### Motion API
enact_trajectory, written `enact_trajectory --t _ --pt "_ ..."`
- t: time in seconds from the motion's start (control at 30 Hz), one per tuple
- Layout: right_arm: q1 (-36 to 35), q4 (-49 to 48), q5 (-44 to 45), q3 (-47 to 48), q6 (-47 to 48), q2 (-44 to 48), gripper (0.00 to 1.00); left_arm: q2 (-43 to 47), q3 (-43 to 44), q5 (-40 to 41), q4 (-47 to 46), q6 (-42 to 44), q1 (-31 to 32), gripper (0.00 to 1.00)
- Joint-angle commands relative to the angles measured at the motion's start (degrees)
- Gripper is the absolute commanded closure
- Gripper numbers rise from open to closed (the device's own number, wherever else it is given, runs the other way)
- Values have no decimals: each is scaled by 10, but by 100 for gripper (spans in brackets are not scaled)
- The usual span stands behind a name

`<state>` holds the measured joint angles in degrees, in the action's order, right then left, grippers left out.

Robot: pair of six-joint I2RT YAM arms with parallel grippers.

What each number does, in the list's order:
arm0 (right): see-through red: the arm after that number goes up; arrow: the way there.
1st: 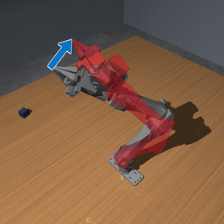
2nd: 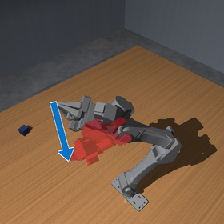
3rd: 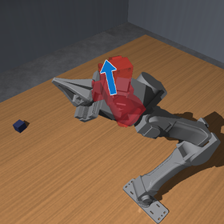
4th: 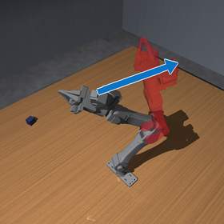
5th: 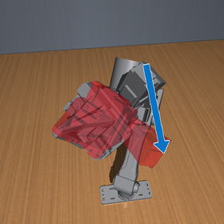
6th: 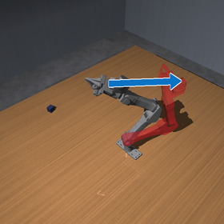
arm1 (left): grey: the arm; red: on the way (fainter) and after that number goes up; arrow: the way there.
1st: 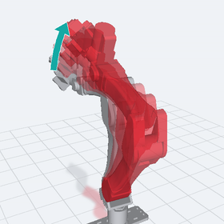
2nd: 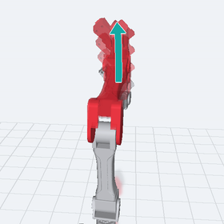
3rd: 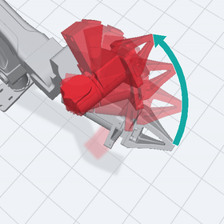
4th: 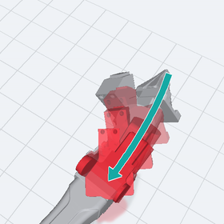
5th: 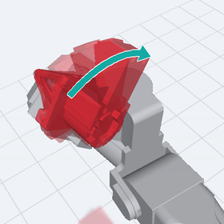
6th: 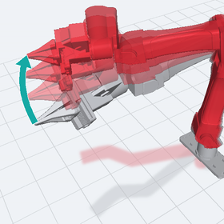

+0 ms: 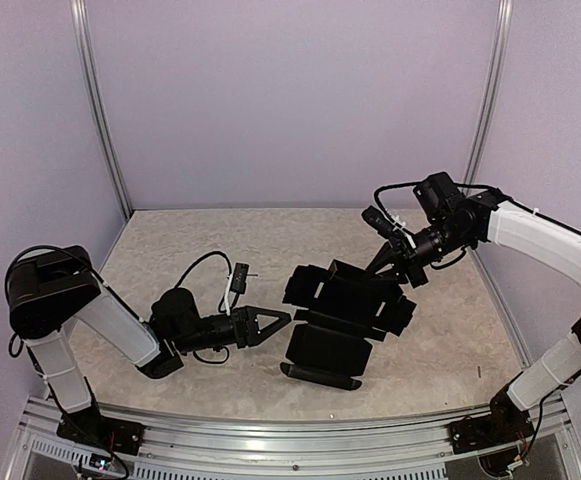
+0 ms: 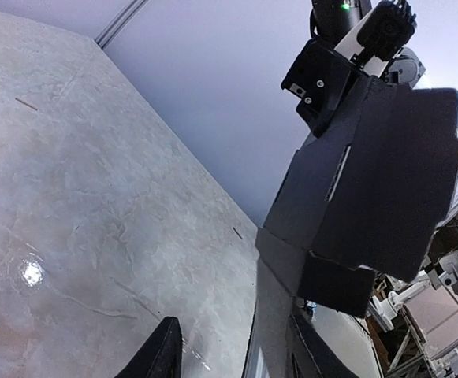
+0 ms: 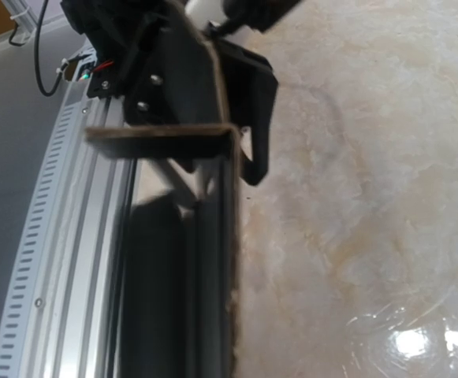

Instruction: Fold the paper box

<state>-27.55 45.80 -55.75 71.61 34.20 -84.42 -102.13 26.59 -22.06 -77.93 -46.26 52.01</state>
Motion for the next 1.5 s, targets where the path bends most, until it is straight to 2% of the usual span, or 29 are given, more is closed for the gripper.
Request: enact_trajectory --t 0.0,0.2,0.47,0.63,0.87,1.13,1.47 --pt "3 7 -12 9 7 8 100 -19 -7 -20 -170 -17 -13 55" --pt "4 16 -11 10 13 9 100 23 -46 -14 -164 6 -15 52" --pt "4 11 -3 5 11 11 100 -65 76 -73 -169 -34 -1 45" --pt "4 6 -1 3 8 13 100 -86 110 -99 -169 -41 8 45" --pt "4 -5 -2 6 -2 7 100 -85 107 -107 -169 -45 15 45" --pt "4 -6 20 2 3 12 100 -33 33 -67 -169 -39 5 43" --pt "4 -12 20 1 0 10 100 -59 91 -83 -169 -55 19 42"
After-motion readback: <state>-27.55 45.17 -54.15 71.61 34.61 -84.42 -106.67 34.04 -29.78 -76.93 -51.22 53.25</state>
